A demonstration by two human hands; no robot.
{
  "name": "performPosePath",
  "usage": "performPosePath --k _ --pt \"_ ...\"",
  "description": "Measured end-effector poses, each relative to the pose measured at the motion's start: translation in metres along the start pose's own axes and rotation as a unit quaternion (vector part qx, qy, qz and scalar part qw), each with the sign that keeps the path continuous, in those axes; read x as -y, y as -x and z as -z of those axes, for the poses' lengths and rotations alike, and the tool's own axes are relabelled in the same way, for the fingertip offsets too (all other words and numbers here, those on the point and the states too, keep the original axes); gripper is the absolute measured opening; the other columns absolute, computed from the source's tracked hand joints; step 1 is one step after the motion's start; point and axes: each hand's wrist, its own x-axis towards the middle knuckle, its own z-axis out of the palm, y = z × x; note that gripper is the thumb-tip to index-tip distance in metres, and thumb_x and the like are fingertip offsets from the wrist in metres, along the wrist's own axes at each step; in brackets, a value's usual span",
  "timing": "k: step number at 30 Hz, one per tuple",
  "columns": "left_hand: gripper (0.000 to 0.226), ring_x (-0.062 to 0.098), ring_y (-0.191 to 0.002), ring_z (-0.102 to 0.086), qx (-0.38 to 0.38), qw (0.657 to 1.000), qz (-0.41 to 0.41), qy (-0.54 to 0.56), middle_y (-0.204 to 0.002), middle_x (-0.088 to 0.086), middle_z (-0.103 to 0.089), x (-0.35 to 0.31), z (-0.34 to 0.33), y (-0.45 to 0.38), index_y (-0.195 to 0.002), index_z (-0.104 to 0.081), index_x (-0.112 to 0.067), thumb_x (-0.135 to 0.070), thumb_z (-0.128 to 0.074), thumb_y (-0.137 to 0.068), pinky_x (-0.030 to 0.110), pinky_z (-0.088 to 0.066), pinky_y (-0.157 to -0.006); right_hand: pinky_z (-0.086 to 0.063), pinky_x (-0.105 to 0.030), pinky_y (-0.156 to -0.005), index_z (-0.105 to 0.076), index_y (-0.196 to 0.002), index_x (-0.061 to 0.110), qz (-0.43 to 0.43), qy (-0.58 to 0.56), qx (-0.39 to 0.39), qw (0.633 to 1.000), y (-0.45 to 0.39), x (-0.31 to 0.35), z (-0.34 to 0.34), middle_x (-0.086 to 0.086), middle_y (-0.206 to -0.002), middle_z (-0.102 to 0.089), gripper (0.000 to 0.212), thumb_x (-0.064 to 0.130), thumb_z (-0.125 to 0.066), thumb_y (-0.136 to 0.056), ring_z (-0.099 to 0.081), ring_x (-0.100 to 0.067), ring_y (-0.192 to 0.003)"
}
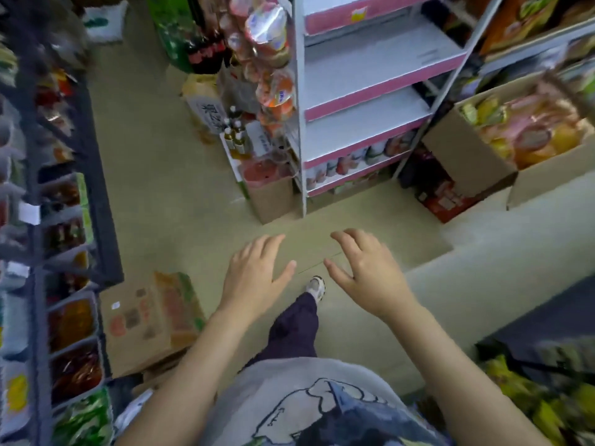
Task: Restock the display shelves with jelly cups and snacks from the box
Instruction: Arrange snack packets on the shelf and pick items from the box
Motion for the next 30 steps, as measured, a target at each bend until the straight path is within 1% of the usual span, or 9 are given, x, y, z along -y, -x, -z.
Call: performPosePath --k 3,6,10,14,16,18,23,27,30 --pt "0.082 0.022 -0.137 -0.04 0.018 0.998 -0.054 0.013 -0.15 0.001 -0.044 -0.032 -0.003 -0.101 -0.149 -0.04 -0.022 -0.066 -0.013 -0.085 0.037 -0.034 -0.106 -0.049 -0.04 -0.08 -0.058 -0.127 0.013 -0.064 0.02 0.0 0.998 -0.049 -0.056 0.022 -0.008 -0.116 -0.06 0.058 0.054 -0.039 -0.091 -0.06 -0.032 -0.1" --pt "0.08 0.019 -0.138 -0.038 0.051 0.99 -0.128 0.007 -0.15 -0.002 -0.042 -0.079 0.0 -0.195 -0.15 -0.038 -0.023 -0.066 -0.013 -0.086 0.037 -0.031 -0.11 -0.048 -0.041 -0.086 -0.056 -0.131 0.015 -0.133 0.03 -0.007 0.991 -0.083 -0.106 0.057 -0.007 -0.121 -0.059 0.055 0.053 -0.042 -0.094 -0.058 -0.03 -0.107" --pt "0.06 0.02 -0.142 -0.034 0.094 0.967 -0.237 -0.016 -0.154 -0.002 -0.038 -0.166 0.005 -0.303 -0.151 -0.035 -0.023 -0.055 -0.034 -0.1 0.038 -0.026 -0.113 -0.046 -0.041 -0.093 -0.053 -0.135 0.015 -0.234 0.02 -0.05 0.971 -0.106 -0.177 0.101 -0.007 -0.128 -0.057 0.051 0.048 -0.049 -0.096 -0.054 -0.028 -0.115" --pt "0.06 0.021 -0.14 -0.037 0.118 0.935 -0.332 -0.034 -0.152 0.0 -0.041 -0.26 -0.007 -0.383 -0.15 -0.038 -0.022 -0.054 -0.035 -0.099 0.037 -0.029 -0.111 -0.046 -0.04 -0.097 -0.05 -0.14 0.016 -0.338 -0.003 -0.09 0.937 -0.113 -0.259 0.125 -0.005 -0.132 -0.054 0.054 0.049 -0.049 -0.097 -0.052 -0.025 -0.119" --pt "0.058 0.02 -0.141 -0.035 0.13 0.923 -0.359 -0.051 -0.154 0.001 -0.039 -0.305 -0.022 -0.418 -0.151 -0.037 -0.021 -0.051 -0.039 -0.101 0.036 -0.029 -0.111 -0.046 -0.039 -0.096 -0.049 -0.141 0.015 -0.364 -0.017 -0.104 0.925 -0.12 -0.304 0.133 -0.006 -0.131 -0.055 0.056 0.05 -0.047 -0.097 -0.052 -0.025 -0.118" --pt "0.057 0.019 -0.142 -0.034 0.136 0.917 -0.372 -0.051 -0.155 0.0 -0.039 -0.349 -0.035 -0.451 -0.151 -0.038 -0.021 -0.05 -0.041 -0.101 0.035 -0.028 -0.111 -0.046 -0.038 -0.096 -0.049 -0.141 0.015 -0.374 -0.025 -0.113 0.92 -0.132 -0.35 0.146 -0.007 -0.13 -0.055 0.056 0.049 -0.047 -0.097 -0.052 -0.025 -0.118" --pt "0.063 0.017 -0.139 -0.037 0.152 0.92 -0.357 -0.056 -0.152 -0.004 -0.042 -0.446 -0.059 -0.521 -0.149 -0.041 -0.023 -0.057 -0.031 -0.097 0.035 -0.03 -0.111 -0.043 -0.036 -0.098 -0.049 -0.141 0.016 -0.389 -0.066 -0.132 0.909 -0.163 -0.473 0.196 -0.004 -0.132 -0.053 0.052 0.046 -0.05 -0.098 -0.05 -0.023 -0.121" --pt "0.06 0.017 -0.138 -0.038 0.159 0.926 -0.339 -0.055 -0.151 -0.004 -0.044 -0.501 -0.078 -0.584 -0.148 -0.041 -0.023 -0.055 -0.035 -0.098 0.039 -0.034 -0.111 -0.045 -0.04 -0.097 -0.047 -0.142 0.016 -0.379 -0.056 -0.094 0.919 -0.195 -0.566 0.232 -0.005 -0.133 -0.052 0.053 0.046 -0.05 -0.098 -0.049 -0.025 -0.121" --pt "0.058 0.018 -0.14 -0.037 0.172 0.933 -0.315 -0.04 -0.152 -0.003 -0.043 -0.533 -0.096 -0.631 -0.149 -0.04 -0.022 -0.051 -0.04 -0.1 0.04 -0.034 -0.112 -0.046 -0.041 -0.098 -0.043 -0.145 0.018 -0.397 -0.065 -0.059 0.914 -0.221 -0.621 0.247 -0.005 -0.136 -0.05 0.056 0.049 -0.048 -0.098 -0.048 -0.025 -0.122"
